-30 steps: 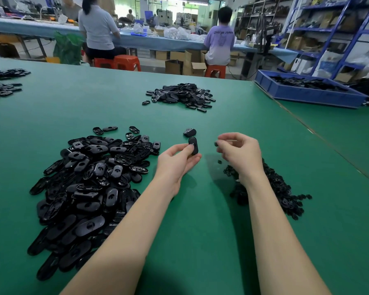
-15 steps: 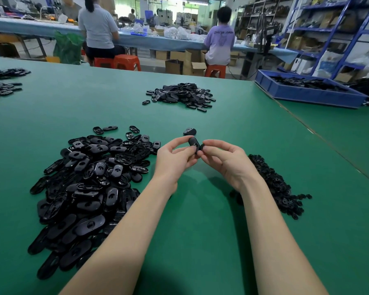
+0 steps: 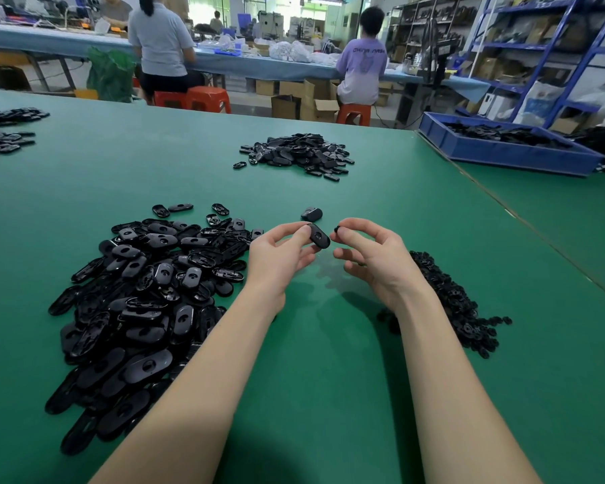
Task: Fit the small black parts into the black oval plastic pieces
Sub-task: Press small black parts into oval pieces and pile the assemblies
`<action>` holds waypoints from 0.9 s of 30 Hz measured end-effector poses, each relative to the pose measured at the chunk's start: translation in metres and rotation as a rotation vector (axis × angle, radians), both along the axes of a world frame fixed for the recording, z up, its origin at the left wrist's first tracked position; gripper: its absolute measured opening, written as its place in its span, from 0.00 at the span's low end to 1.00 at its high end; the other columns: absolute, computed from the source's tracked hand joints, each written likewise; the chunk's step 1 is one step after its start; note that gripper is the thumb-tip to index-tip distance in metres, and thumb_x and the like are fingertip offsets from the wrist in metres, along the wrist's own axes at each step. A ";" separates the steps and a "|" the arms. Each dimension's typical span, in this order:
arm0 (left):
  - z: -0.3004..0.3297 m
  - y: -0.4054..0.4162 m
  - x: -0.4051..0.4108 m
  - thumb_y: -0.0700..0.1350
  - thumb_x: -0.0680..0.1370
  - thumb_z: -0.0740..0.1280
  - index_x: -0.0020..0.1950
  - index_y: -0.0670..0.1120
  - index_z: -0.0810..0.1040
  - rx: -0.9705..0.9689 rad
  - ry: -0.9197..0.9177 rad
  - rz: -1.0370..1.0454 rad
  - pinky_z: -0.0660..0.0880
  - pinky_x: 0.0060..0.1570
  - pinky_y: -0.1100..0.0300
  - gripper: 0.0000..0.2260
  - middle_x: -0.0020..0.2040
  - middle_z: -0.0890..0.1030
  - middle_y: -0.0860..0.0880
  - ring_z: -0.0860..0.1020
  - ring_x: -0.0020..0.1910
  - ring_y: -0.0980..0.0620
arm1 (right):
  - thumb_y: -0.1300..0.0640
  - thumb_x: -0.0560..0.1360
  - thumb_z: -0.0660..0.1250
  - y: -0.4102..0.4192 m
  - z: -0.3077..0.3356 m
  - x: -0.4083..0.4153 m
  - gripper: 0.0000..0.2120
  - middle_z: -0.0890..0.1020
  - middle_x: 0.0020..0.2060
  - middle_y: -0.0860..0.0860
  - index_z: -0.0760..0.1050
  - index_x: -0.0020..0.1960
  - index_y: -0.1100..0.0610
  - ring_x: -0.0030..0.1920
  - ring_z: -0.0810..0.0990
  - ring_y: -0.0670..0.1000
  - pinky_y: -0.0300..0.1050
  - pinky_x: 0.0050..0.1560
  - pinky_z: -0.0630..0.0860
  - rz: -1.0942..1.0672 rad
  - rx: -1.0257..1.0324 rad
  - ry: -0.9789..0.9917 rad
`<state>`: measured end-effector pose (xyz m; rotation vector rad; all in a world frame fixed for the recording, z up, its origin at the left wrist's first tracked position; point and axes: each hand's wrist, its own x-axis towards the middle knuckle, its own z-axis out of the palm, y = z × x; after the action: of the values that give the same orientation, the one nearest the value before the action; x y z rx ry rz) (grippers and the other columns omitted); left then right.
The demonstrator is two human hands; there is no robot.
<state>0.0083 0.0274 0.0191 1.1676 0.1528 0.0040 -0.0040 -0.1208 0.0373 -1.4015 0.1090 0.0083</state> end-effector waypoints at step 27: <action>-0.007 -0.004 0.000 0.36 0.77 0.72 0.46 0.43 0.83 0.041 -0.135 -0.054 0.80 0.44 0.65 0.03 0.41 0.87 0.44 0.86 0.43 0.52 | 0.65 0.75 0.74 0.014 -0.003 0.007 0.04 0.85 0.34 0.51 0.82 0.45 0.58 0.26 0.76 0.44 0.33 0.27 0.72 -0.085 -0.022 0.124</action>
<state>0.0086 0.0232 0.0125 1.2077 0.0018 0.0386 0.0034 -0.1070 0.0340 -1.4169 0.2722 0.0232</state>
